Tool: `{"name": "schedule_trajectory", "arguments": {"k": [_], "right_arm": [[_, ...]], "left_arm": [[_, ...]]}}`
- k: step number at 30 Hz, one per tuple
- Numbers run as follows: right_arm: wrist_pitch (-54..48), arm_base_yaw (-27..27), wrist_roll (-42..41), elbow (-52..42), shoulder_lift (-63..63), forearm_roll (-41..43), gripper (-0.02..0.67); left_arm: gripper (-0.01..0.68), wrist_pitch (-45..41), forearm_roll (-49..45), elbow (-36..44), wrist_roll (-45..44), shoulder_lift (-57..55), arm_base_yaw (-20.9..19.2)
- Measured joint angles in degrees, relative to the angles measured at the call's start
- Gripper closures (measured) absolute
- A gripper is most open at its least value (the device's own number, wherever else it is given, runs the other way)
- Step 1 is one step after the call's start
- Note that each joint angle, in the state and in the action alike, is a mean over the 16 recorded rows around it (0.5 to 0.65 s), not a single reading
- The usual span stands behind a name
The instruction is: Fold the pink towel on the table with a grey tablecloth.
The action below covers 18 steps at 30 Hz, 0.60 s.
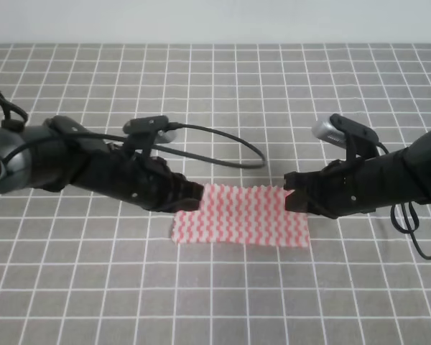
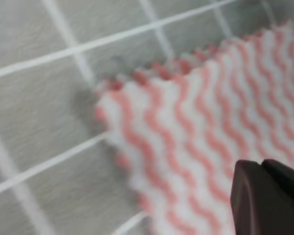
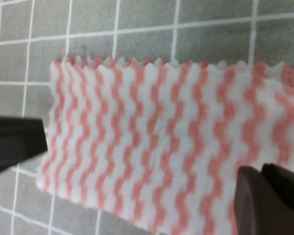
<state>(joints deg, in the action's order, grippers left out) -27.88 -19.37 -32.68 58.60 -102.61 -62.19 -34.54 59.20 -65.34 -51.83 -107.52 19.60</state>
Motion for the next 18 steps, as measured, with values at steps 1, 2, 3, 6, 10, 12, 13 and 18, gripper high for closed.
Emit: {"name": "schedule_trajectory", "arguments": {"k": [1, 2, 3, 6, 10, 12, 13, 18], "right_arm": [[-0.31, 0.09, 0.01, 0.06, 0.0, -0.03, 0.587], [-0.48, 0.16, 0.02, 0.17, 0.0, -0.05, 0.576], [-0.62, 0.19, 0.02, 0.3, 0.0, -0.06, 0.564], [-0.93, 0.21, 0.04, 0.75, 0.03, -0.11, 0.532], [-0.87, 0.27, 0.12, 1.4, 0.03, 0.08, 0.498], [-0.82, 0.41, 0.39, 1.73, -0.02, 0.35, 0.489], [-0.82, 0.5, 0.57, 1.87, -0.07, 0.5, 0.487], [-1.11, 1.13, 1.46, 2.42, -0.61, 1.39, 0.482]], "left_arm": [[0.675, -0.2, -0.25, -0.04, 0.32, -0.43, -0.21], [0.675, -0.41, -0.5, -0.06, 0.62, -0.85, -0.42], [0.675, -0.54, -0.78, -0.06, 0.91, -1.25, -0.64], [0.675, -0.99, -1.56, -0.06, 1.76, -2.24, -1.27], [0.675, -1.57, -2.48, -0.08, 2.37, -3.16, -1.87], [0.675, -1.85, -2.71, -0.1, 2.37, -3.59, -1.98], [0.675, -1.96, -2.84, -0.1, 2.4, -3.76, -1.98], [0.675, -2.31, -3.59, -0.17, 2.89, -4.38, -1.96]]}}
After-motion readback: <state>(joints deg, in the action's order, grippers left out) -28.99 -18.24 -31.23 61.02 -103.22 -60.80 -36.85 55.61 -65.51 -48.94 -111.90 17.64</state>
